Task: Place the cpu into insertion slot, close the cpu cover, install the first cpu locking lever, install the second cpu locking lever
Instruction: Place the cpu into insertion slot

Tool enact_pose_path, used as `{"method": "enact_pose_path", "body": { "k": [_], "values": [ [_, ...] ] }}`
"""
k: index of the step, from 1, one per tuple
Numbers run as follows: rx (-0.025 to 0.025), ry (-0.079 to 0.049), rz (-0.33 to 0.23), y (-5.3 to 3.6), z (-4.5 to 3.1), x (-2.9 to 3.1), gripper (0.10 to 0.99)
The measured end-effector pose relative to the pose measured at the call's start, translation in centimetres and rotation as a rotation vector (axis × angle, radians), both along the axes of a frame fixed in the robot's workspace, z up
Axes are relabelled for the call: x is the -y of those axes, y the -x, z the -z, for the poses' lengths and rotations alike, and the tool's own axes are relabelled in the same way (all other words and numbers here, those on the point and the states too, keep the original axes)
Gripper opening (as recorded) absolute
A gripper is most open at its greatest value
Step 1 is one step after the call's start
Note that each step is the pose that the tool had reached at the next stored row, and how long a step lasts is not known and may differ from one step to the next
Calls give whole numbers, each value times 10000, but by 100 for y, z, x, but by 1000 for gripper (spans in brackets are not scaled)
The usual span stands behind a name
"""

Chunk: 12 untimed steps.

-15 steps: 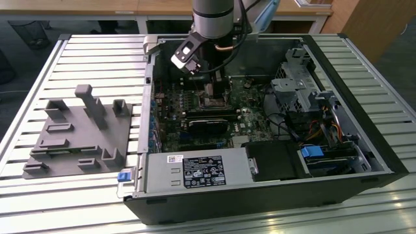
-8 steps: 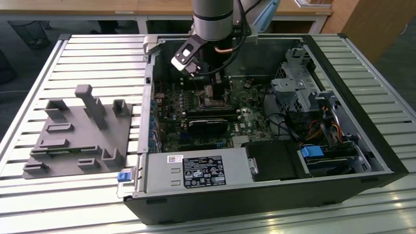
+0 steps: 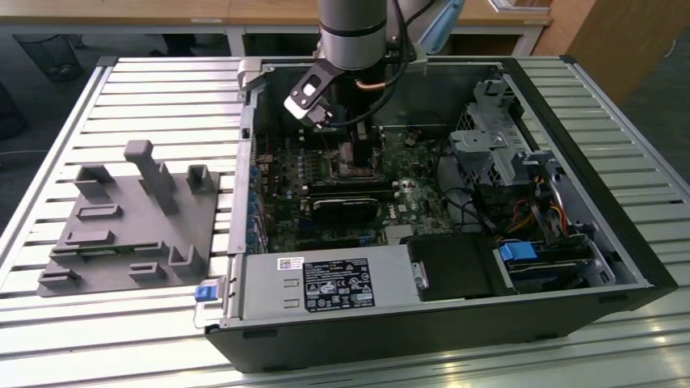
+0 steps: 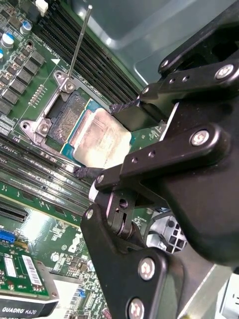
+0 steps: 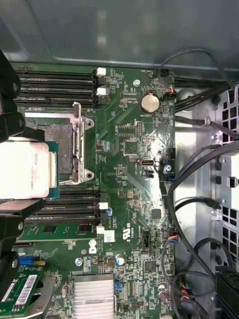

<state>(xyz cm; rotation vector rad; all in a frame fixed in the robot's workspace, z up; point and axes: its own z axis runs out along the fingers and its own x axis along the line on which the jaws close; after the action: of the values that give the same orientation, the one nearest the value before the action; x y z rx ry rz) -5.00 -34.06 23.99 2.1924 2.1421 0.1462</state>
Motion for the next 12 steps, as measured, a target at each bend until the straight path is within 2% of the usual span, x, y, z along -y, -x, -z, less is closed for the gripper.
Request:
{"method": "enact_pose_path", "body": {
  "k": [6,12],
  "values": [
    [3,-7,-86,1,41,0,541],
    [3,-7,-97,0,123,-4,541]
  ]
}}
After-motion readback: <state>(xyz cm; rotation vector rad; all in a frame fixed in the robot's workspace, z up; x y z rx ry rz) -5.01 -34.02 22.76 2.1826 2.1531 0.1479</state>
